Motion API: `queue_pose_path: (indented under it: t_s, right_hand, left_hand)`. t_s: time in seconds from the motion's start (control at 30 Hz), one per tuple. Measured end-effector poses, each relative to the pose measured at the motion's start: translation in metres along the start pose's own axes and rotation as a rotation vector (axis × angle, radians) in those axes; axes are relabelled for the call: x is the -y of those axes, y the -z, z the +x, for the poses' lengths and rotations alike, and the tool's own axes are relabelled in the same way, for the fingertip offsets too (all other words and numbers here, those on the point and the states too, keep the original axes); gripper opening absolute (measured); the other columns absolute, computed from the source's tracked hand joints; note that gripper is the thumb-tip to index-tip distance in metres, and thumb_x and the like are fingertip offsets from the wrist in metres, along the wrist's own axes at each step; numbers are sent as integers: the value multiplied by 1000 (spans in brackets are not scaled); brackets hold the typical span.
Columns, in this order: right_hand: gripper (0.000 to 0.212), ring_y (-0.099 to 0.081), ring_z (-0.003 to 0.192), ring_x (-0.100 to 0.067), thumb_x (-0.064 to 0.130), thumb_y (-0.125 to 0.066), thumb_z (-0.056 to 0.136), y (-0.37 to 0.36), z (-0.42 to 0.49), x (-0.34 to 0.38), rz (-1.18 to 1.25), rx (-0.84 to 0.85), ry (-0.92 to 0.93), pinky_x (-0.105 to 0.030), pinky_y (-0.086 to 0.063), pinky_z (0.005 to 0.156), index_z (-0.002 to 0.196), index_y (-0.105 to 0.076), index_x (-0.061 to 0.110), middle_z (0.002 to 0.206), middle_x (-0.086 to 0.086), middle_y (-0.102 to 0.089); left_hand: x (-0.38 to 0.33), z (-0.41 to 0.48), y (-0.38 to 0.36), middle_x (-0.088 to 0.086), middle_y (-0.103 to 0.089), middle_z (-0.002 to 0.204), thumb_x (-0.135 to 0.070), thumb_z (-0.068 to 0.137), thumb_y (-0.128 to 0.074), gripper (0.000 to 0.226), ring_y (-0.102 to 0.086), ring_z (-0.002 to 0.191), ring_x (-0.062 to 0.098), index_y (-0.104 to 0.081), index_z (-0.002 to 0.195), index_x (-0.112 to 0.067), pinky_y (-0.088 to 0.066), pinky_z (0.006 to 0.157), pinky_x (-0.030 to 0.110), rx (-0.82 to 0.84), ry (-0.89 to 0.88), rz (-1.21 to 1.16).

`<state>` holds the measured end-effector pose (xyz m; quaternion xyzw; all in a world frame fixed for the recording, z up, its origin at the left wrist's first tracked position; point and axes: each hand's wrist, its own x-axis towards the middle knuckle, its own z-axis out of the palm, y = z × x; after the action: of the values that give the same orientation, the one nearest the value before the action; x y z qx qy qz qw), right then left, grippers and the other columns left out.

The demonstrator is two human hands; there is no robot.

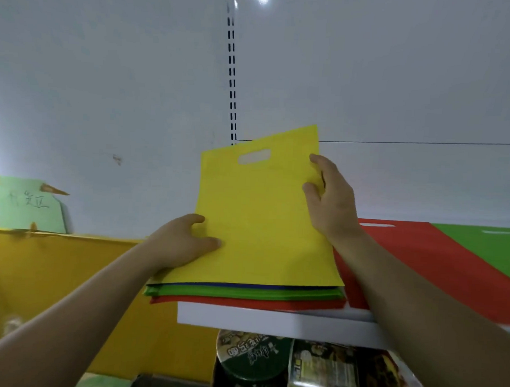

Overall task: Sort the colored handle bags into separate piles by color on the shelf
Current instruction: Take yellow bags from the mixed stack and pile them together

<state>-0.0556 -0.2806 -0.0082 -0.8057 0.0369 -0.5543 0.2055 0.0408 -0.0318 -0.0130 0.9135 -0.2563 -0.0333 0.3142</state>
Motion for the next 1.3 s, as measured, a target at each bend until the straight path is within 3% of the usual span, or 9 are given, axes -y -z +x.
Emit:
queue_pose_path:
  t_s: [0.2, 0.43, 0.6, 0.7, 0.77, 0.9, 1.03, 1.17, 1.3]
  right_hand:
    - [39, -44, 115, -5, 2, -54, 91, 13, 8, 18, 131, -158, -64, 3, -23, 96, 130, -51, 5, 130, -7, -53]
    - [34, -49, 115, -11, 6, -54, 91, 28, 23, 56, 162, -200, -147, -16, -34, 97, 124, -55, 12, 125, 0, -56]
    - [44, -47, 105, -4, 15, -60, 90, 50, 25, 76, 149, -108, -236, -12, -38, 87, 131, -47, 23, 120, 13, -48]
    - [55, -50, 111, -12, 16, -64, 87, 62, 15, 76, 79, -9, -314, -27, -43, 95, 136, -42, 29, 130, 8, -48]
    - [53, -51, 115, -16, 14, -63, 87, 74, 4, 77, 13, -47, -330, -31, -43, 98, 135, -44, 28, 133, 6, -50]
    - [48, -48, 109, -7, 13, -59, 88, 112, -20, 84, -87, -165, -394, -20, -39, 91, 132, -47, 29, 127, 11, -49]
    - [47, -44, 103, -3, 12, -56, 90, 160, -51, 90, -242, -275, -425, -12, -33, 84, 134, -45, 25, 122, 14, -46]
    - [46, -45, 100, -6, 15, -53, 94, 217, -81, 104, -365, -344, -467, -17, -37, 85, 136, -41, 25, 120, 15, -42]
    - [45, -45, 100, -5, 14, -53, 94, 281, -107, 123, -473, -415, -469, -10, -33, 76, 136, -43, 23, 121, 14, -43]
  left_hand:
    - [3, -16, 8, 2, -58, 118, -14, 84, -68, 36, -61, 93, 24, -60, 117, -26, -52, 79, 38, -231, -43, -600]
    - [13, -33, 24, 5, -62, 118, -5, 86, -63, 33, -64, 94, 25, -63, 107, -31, -52, 73, 34, -164, -163, -807]
    - [10, -39, 34, 2, -63, 117, -6, 86, -62, 41, -64, 96, 23, -61, 102, -44, -54, 83, 40, -268, -303, -730]
    - [4, -42, 35, 1, -60, 123, -5, 85, -63, 44, -60, 107, 24, -59, 109, -43, -48, 95, 45, -278, -402, -632]
    - [-1, -44, 32, 0, -60, 124, -6, 86, -63, 47, -58, 109, 25, -56, 111, -45, -47, 97, 45, -236, -451, -608]
    - [-17, -47, 17, -2, -55, 128, -11, 91, -59, 46, -57, 108, 24, -52, 112, -52, -49, 92, 42, -107, -543, -622]
    - [-45, -61, -12, -6, -50, 128, -12, 94, -55, 46, -53, 101, 18, -49, 130, -39, -45, 75, 27, 9, -628, -643]
    - [-77, -91, -41, 0, -50, 136, -12, 94, -54, 48, -52, 101, 18, -45, 137, -32, -42, 79, 30, 110, -700, -659]
    - [-118, -128, -62, -4, -46, 140, -16, 93, -57, 51, -48, 105, 12, -42, 139, -32, -41, 83, 26, 203, -763, -665]
